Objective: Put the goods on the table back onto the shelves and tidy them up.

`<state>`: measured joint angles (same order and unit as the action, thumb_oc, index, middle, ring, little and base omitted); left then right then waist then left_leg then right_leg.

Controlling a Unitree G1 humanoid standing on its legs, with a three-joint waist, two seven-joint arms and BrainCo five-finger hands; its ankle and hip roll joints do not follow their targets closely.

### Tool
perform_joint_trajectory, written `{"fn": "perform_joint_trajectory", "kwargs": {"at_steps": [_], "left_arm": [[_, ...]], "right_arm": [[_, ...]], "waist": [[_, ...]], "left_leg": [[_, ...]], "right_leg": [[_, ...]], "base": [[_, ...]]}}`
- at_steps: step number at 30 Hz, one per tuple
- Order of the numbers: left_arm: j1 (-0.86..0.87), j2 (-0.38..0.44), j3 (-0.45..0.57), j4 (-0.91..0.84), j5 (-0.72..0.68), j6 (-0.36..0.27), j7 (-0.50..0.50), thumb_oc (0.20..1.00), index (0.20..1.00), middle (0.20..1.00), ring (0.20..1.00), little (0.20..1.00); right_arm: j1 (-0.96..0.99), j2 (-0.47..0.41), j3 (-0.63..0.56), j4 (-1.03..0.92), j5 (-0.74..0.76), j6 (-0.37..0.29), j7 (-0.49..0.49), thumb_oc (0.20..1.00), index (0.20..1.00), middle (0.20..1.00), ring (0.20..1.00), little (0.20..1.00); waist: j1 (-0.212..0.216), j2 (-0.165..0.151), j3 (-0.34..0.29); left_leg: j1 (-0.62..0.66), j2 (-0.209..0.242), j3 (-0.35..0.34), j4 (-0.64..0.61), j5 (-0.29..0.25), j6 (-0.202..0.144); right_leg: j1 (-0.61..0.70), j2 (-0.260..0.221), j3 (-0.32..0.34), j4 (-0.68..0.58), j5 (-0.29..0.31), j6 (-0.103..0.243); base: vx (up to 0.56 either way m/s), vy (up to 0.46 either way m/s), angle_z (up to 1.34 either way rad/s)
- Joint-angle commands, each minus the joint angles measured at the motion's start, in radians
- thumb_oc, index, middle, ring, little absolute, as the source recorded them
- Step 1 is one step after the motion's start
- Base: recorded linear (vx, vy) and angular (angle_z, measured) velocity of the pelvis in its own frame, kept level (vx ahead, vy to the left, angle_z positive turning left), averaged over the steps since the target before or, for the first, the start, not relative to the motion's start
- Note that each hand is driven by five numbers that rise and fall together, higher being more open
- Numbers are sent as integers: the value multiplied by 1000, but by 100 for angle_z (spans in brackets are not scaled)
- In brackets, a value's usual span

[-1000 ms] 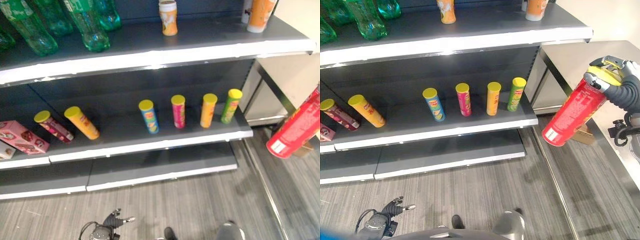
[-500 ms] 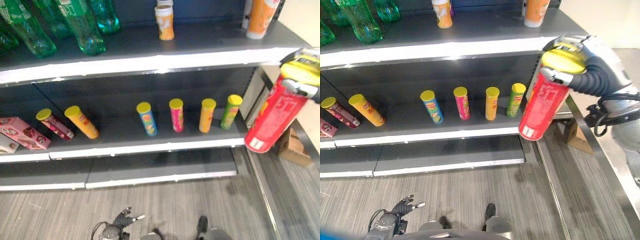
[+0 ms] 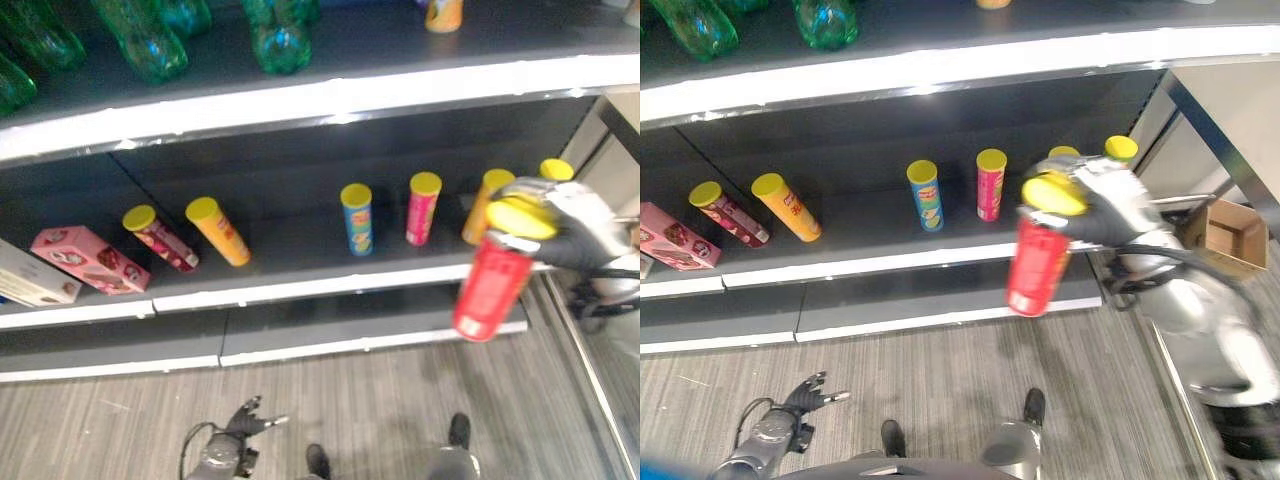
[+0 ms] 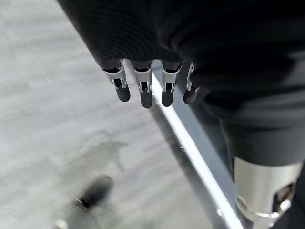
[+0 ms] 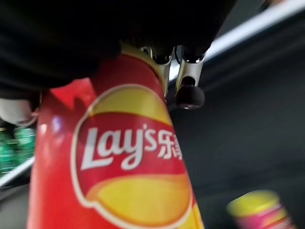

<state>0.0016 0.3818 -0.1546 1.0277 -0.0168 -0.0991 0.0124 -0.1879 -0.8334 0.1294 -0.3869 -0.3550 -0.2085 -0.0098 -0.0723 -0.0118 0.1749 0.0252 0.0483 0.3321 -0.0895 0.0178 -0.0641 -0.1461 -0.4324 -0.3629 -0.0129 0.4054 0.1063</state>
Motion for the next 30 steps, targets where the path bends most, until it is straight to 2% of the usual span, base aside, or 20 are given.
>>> {"fn": "perform_joint_trajectory", "kwargs": {"at_steps": [1,3,5,8,11,18,25,29,30], "left_arm": [[-11,30,32,18,30,6,20,1000,1000,1000,1000,1000],[0,20,37,63,41,16,31,1000,1000,1000,1000,1000],[-4,11,32,67,35,18,30,1000,1000,1000,1000,1000],[-2,-1,29,65,22,19,32,1000,1000,1000,1000,1000],[-17,-36,-3,42,-5,13,55,1000,1000,1000,1000,1000],[-30,-50,-41,7,-16,14,76,1000,1000,1000,1000,1000],[-23,-36,-60,-24,-30,5,102,1000,1000,1000,1000,1000],[-27,-20,-74,-42,-40,-1,114,1000,1000,1000,1000,1000],[-25,-14,-81,-55,-49,-6,112,1000,1000,1000,1000,1000]], "right_arm": [[-145,-44,-32,17,-34,4,-47,200,200,200,200,200],[-209,-28,67,50,-67,9,-44,200,200,200,200,200],[-242,-22,117,69,-83,11,-40,200,200,200,200,200],[-268,-12,147,88,-92,21,-46,200,200,200,200,200],[-355,30,227,147,-144,46,-75,200,200,200,200,200],[-444,98,318,231,-210,65,-117,200,200,200,200,200],[-538,163,375,346,-270,95,-194,200,200,200,200,200],[-596,178,375,430,-295,120,-266,200,200,200,200,200],[-619,174,364,476,-309,136,-304,200,200,200,200,200]], "waist": [[27,28,14],[55,26,18],[56,23,26],[67,14,20],[104,13,25],[130,17,48],[189,34,90],[220,52,113],[235,65,122]], "left_leg": [[25,105,-17,2,-39,-41],[14,81,-23,2,-40,-29],[13,73,-37,2,-44,-26],[4,59,-50,2,-35,-25],[-42,62,-74,2,-7,-49],[-88,67,-106,2,18,-60],[-132,67,-129,2,33,-66],[-172,65,-153,2,49,-69],[-187,62,-169,2,54,-69]], "right_leg": [[22,37,40,114,-275,110],[37,117,49,134,-344,95],[36,153,86,102,-366,87],[50,154,97,65,-350,90],[73,151,39,1,-324,103],[82,138,-27,-12,-314,108],[72,121,-75,-4,-307,117],[54,109,-101,9,-305,118],[48,102,-117,22,-309,118]], "base": [[44,292,3],[41,187,21],[46,34,18],[36,-5,38],[9,-95,33],[-9,-46,28],[-16,-14,20],[-27,-24,25],[-10,-19,29]]}}
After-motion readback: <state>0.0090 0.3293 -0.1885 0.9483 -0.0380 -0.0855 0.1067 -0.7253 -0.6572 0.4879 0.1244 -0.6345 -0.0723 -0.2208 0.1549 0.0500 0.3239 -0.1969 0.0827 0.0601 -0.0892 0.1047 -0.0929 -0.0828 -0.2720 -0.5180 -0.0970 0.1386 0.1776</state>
